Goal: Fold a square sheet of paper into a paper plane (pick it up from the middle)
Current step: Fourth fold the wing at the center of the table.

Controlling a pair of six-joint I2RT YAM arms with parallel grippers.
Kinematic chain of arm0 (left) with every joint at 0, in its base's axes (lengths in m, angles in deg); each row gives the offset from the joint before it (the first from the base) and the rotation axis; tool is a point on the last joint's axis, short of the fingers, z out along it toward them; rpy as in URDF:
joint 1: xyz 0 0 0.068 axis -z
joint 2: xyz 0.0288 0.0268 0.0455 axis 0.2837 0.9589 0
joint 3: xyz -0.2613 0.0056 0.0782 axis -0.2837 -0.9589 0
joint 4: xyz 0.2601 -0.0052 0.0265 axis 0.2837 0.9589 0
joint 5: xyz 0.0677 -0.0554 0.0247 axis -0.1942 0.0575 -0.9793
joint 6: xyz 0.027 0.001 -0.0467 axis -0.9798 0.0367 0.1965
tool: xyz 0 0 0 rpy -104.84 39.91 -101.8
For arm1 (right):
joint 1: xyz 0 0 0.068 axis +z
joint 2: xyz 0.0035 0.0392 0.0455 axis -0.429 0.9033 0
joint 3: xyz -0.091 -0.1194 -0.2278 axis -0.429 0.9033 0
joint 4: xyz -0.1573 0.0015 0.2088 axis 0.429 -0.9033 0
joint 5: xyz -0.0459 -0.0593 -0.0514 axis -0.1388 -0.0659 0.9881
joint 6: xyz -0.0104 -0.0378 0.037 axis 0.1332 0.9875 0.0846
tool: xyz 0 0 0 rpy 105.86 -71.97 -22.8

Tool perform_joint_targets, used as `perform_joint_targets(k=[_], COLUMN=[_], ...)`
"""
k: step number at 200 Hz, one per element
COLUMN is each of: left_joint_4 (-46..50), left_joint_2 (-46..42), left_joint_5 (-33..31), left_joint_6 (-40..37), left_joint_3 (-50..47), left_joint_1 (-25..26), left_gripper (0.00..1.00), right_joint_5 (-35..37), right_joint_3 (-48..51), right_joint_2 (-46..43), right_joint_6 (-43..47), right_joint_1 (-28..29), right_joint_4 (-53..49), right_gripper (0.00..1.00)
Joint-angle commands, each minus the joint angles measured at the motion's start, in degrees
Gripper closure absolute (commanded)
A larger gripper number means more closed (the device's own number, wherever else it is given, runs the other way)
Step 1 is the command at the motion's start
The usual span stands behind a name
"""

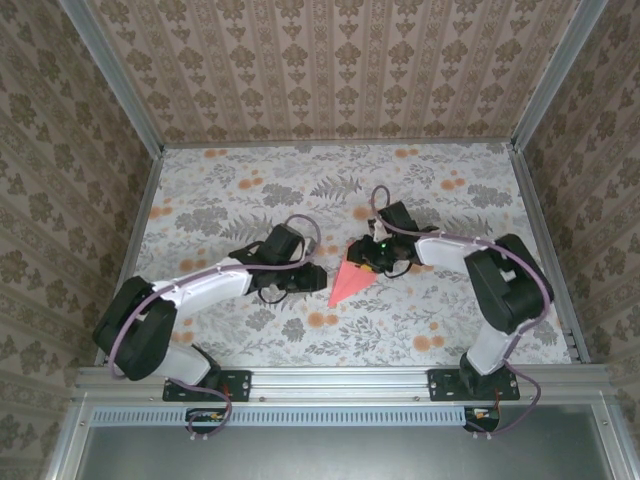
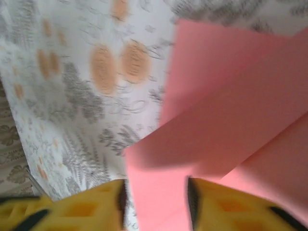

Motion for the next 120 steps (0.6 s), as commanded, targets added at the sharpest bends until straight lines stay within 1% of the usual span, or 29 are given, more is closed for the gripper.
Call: perform_joint_targets(k=[1,17,33,59,74,77,120], left_joint_4=[-1.0,-2.1,-3.8,-6.4,-6.9,-7.0,-7.8], left_joint_2=[-2.5,-3.5,-4.0,-4.0,-3.8,-3.8,-3.7], left_joint_5=[-5.1,-6.2,-6.2,-5.3,-4.5,-4.5,-2.8], left_joint_6=[1.7,1.9,1.8,1.4,1.0,1.0,0.5], left_joint_3=[-0.9,-1.8,-2.6,-3.1,-3.1,-3.1,-3.8], left_joint_1=[-2.8,-4.8,-6.7,-8.7,-9.3,-9.4,-9.9], left_gripper=[0.49,0.36,0.26,0.11,0.04,0.01,0.00], right_joint_5=[7.9,11.1,12.8,12.3,11.1,10.8,9.9], right_joint_3=[1.0,3.5,5.5,6.3,5.4,5.3,2.7], right_joint_2=[-6.5,-8.8,-9.4,-7.4,-5.2,-4.9,0.0], right_joint_6=[-3.1,-6.3,-9.4,-12.4,-13.1,-13.1,-13.4], right_joint_1=[-0.1,-0.1,-0.1,0.0,0.3,0.4,2.1], right_joint_4=[-3.8,-3.9,-2.6,-0.3,0.6,0.7,1.3], right_gripper=[0.50,0.46,0.44,0.44,0.46,0.47,0.52])
